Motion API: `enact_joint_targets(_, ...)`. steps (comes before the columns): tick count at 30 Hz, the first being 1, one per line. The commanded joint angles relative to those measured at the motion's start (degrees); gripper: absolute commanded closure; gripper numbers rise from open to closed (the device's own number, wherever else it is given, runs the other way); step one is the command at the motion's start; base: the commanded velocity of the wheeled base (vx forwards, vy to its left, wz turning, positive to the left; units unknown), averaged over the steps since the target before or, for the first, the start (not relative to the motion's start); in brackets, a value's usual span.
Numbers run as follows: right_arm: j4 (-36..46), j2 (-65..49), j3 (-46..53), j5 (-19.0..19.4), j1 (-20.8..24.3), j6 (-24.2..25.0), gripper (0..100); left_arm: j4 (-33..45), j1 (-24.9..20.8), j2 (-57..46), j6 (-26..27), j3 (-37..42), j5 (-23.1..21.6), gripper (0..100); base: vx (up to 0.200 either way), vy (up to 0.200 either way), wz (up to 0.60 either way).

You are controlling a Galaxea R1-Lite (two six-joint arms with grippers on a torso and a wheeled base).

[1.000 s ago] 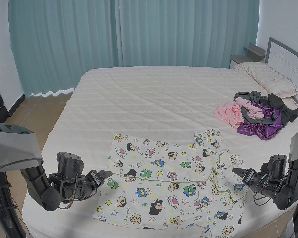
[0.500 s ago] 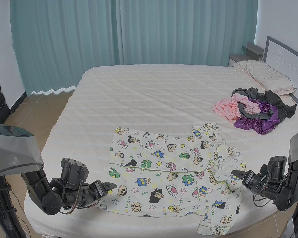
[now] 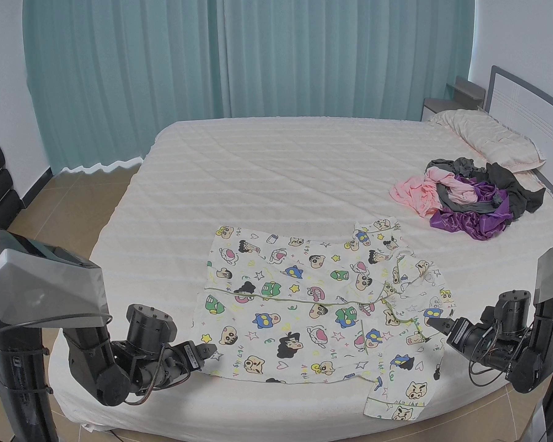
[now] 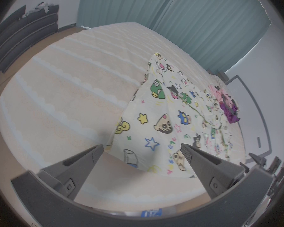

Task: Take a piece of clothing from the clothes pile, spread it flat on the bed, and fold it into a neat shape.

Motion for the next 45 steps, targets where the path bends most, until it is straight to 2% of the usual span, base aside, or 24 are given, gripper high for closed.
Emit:
enact_joint_targets(1,-0.76,-0.03,0.22,0.01,0.46,0.01,0,-0.59,-1.82,5.77,0.29,-2.01,3.29,0,0.000,0.000,0.00)
enact_joint_targets(12,-0.76,0.06,0.22,-1.13,0.64,0.01,0,-0.50,-3.57,7.61,0.29,-4.04,6.63,0,0.000,0.000,0.00)
enact_joint_targets(13,-0.76,0.06,0.22,-1.13,0.90,0.01,0,-0.41,-3.57,7.87,0.29,-4.21,7.42,100,0.000,0.000,0.00)
enact_joint_targets(25,3.55,4.10,1.01,-1.48,0.81,-4.74,0,4.42,-3.57,7.52,-1.47,-3.77,14.45,100,0.000,0.000,0.00)
enact_joint_targets(29,2.85,7.70,1.01,-1.74,0.55,-6.32,0,5.13,-3.31,6.82,-1.47,-3.60,15.95,100,0.000,0.000,0.00)
enact_joint_targets(31,0.47,11.57,0.92,-1.83,0.46,-8.87,0,6.27,-3.40,5.77,-1.47,-3.25,17.18,100,0.000,0.000,0.00)
enact_joint_targets(33,-0.85,12.36,1.01,-1.83,0.11,-10.19,0,7.15,-3.40,5.24,-1.47,-3.07,17.62,100,0.000,0.000,0.00)
enact_joint_targets(38,-0.76,14.65,-1.27,-1.74,-0.77,-15.64,0,14.97,-4.45,2.95,-1.30,-3.33,18.23,100,0.000,0.000,0.00)
enact_joint_targets(43,-0.76,15.70,-2.24,-1.83,0.11,-19.68,0,15.14,-4.80,3.39,-1.47,-3.77,18.14,100,0.000,0.000,0.00)
enact_joint_targets(45,-0.76,15.88,-2.77,-1.83,0.29,-19.77,0,15.14,-4.80,3.39,-1.47,-3.77,18.06,100,0.000,0.000,0.00)
